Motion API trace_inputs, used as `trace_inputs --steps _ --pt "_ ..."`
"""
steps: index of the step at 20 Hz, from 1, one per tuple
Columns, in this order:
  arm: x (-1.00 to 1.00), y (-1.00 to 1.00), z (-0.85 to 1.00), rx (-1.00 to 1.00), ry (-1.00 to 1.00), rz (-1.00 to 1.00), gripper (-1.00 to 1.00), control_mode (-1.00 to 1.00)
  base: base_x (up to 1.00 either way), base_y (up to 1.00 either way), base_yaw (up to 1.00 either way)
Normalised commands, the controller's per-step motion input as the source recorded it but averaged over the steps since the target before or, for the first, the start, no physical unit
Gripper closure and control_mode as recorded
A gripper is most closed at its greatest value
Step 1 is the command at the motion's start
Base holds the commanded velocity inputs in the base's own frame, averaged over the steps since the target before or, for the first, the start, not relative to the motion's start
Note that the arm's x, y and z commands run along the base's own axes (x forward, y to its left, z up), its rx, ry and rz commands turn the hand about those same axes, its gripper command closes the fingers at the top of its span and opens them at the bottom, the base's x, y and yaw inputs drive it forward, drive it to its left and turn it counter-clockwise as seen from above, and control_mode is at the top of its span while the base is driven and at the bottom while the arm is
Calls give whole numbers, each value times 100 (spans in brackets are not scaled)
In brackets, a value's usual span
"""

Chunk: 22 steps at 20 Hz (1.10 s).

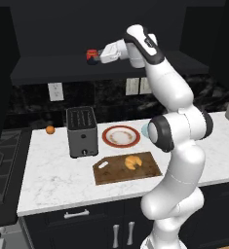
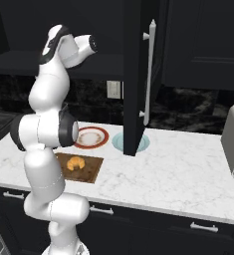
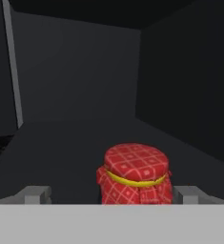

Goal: From the different types of pastries on the counter, select a croissant and place it on the cutting board. Then retrieve a jar of jam from the cabinet and place it alongside the croissant on the cutting board.

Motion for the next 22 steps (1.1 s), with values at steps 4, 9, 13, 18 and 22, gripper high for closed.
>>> trace_inputs --steps 4,9,13,18,22 --pt "0 0 -3 0 3 1 -100 -100 0 0 0" --pt "7 1 -12 0 5 3 -100 -100 0 0 0" --pt "27 12 -24 0 3 3 -100 -100 0 0 0" --pt "24 23 -24 0 1 5 -100 -100 0 0 0" --pt "6 38 -22 -1 8 5 100 -100 0 0 0"
